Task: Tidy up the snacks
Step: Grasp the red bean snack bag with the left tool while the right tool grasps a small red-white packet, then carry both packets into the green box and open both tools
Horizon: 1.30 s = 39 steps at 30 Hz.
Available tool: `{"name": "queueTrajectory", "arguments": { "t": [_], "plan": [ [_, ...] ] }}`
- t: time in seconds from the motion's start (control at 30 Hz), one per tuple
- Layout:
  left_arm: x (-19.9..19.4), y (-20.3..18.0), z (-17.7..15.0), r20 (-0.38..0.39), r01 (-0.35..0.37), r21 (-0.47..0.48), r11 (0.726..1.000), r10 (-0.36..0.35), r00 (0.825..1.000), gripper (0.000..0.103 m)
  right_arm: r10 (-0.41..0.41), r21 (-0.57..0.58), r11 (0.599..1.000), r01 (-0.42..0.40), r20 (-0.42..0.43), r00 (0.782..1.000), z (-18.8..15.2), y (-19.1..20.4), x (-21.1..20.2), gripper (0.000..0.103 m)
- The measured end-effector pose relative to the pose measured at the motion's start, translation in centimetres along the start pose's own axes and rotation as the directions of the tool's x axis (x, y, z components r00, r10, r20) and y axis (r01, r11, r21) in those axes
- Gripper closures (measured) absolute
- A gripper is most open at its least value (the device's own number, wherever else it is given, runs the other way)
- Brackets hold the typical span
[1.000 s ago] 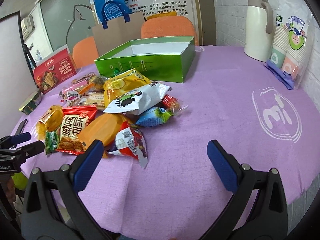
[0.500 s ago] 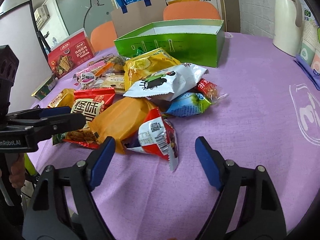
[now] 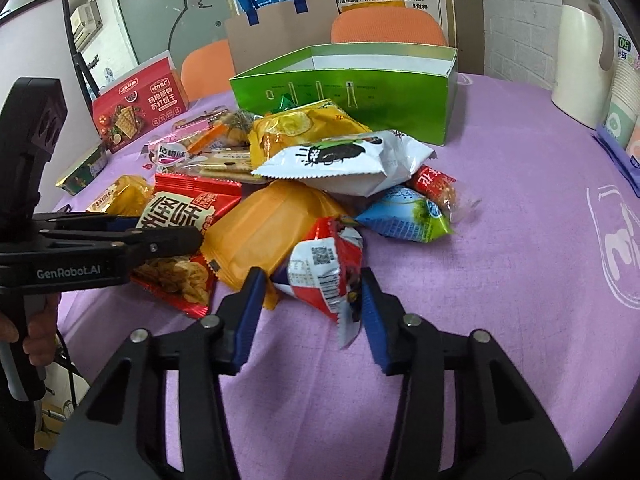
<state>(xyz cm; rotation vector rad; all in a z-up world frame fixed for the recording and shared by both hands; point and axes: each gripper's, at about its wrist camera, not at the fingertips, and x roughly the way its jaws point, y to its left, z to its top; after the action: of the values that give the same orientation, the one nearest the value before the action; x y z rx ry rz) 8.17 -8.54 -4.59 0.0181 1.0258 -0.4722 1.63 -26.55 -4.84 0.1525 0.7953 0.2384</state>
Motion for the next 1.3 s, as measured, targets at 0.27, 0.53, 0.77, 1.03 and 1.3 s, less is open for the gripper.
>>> {"name": "queueTrajectory", "arguments": {
  "t": [0.27,0.53,0.77,1.03,1.3],
  "plan": [
    [-4.1,0.3,0.2,0.076,0.058,-0.007,0.998,-0.057,0.996,0.064,-0.034,0.026,0.999,0.032,0.082,0.996,1.0,-0.7,-3.8,0.071],
    [-8.9,-0.3,3.6,0.190,0.111,0.028,0.993,-0.114,0.975,0.064,0.048,0.043,0.997,-0.057,0.180,0.983,4.0,-0.7,-6.9,0.071],
    [-9.3,-0.3,8.3,0.240,0.114,0.017,0.993,-0.115,0.964,0.064,0.077,0.067,0.993,-0.094,0.226,0.971,7.8,-2.0,-6.5,0.071],
    [-5.6,-0.8,15.5,0.247,0.096,-0.007,0.995,-0.092,0.965,0.064,0.005,0.115,0.993,-0.033,0.241,0.970,13.0,-5.1,-2.4,0.071],
    [1.0,-0.2,20.9,0.201,0.064,-0.056,0.996,-0.051,0.978,0.064,-0.036,0.148,0.989,0.013,0.151,0.988,16.3,-8.0,4.0,0.071]
  ]
}}
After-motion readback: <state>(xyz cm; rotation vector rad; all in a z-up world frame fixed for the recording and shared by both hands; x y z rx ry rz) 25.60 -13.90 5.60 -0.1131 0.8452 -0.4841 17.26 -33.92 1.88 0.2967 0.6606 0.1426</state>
